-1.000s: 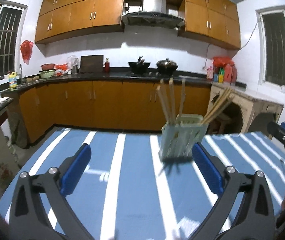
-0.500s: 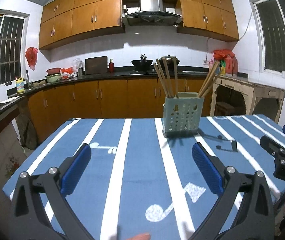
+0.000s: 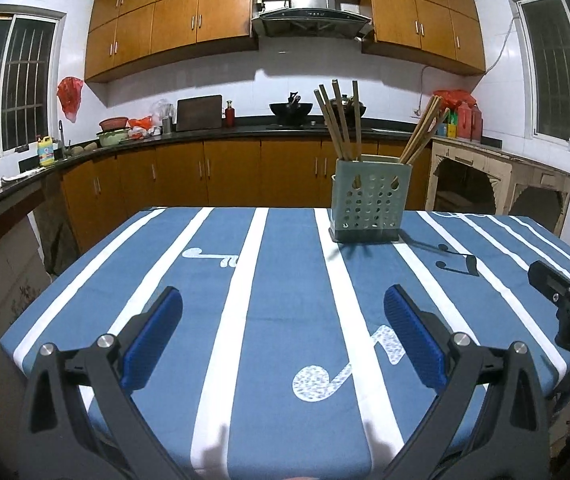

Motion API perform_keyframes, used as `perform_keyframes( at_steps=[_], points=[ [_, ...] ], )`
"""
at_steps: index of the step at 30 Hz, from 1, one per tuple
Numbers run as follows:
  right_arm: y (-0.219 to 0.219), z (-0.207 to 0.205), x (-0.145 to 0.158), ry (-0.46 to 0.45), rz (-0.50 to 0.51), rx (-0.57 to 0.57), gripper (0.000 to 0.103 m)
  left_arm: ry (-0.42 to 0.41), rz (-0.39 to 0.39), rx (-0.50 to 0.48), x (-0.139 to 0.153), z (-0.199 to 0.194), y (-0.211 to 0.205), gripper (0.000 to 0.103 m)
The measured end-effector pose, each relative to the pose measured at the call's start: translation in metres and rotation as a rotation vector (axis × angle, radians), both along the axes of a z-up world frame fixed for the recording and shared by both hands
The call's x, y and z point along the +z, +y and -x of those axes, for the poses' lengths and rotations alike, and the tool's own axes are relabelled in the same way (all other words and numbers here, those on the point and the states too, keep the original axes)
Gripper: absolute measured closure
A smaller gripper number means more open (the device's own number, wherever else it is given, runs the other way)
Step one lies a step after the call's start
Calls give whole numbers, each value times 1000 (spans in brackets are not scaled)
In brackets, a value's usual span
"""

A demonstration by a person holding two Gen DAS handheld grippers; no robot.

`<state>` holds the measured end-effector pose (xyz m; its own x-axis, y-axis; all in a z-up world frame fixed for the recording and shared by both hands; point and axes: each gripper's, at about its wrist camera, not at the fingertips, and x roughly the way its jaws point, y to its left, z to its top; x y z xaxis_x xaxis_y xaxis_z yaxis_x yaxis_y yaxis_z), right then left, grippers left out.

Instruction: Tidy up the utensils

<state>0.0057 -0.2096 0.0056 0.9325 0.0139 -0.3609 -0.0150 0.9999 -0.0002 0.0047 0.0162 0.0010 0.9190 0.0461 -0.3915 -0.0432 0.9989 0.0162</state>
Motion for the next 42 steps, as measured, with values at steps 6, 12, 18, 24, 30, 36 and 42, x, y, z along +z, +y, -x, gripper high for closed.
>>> perform_keyframes(
  at_steps=[6, 12, 18, 24, 30, 36, 42],
  points=[
    [-3, 4, -1, -14, -5, -16, 2, 1, 21, 4, -2, 0, 3, 4],
    [-2, 9, 1, -39, -6, -14, 2, -14, 32, 0, -1, 2, 4, 4],
    [0, 8, 0, -34, -6, -9, 2, -13, 30, -8, -3, 4, 2, 4],
    [2, 8, -1, -29, -7, -5, 2, -11, 34, -11, -3, 4, 2, 4],
    [2, 8, -1, -27, -9, -6, 2, -10, 36, -17, -4, 2, 0, 4],
    [2, 10, -2, -24, -13, -8, 2, -8, 36, -20, -5, 2, -2, 4],
    [2, 9, -2, -22, -14, -7, 2, -7, 33, -23, -6, 1, -4, 4]
  ],
)
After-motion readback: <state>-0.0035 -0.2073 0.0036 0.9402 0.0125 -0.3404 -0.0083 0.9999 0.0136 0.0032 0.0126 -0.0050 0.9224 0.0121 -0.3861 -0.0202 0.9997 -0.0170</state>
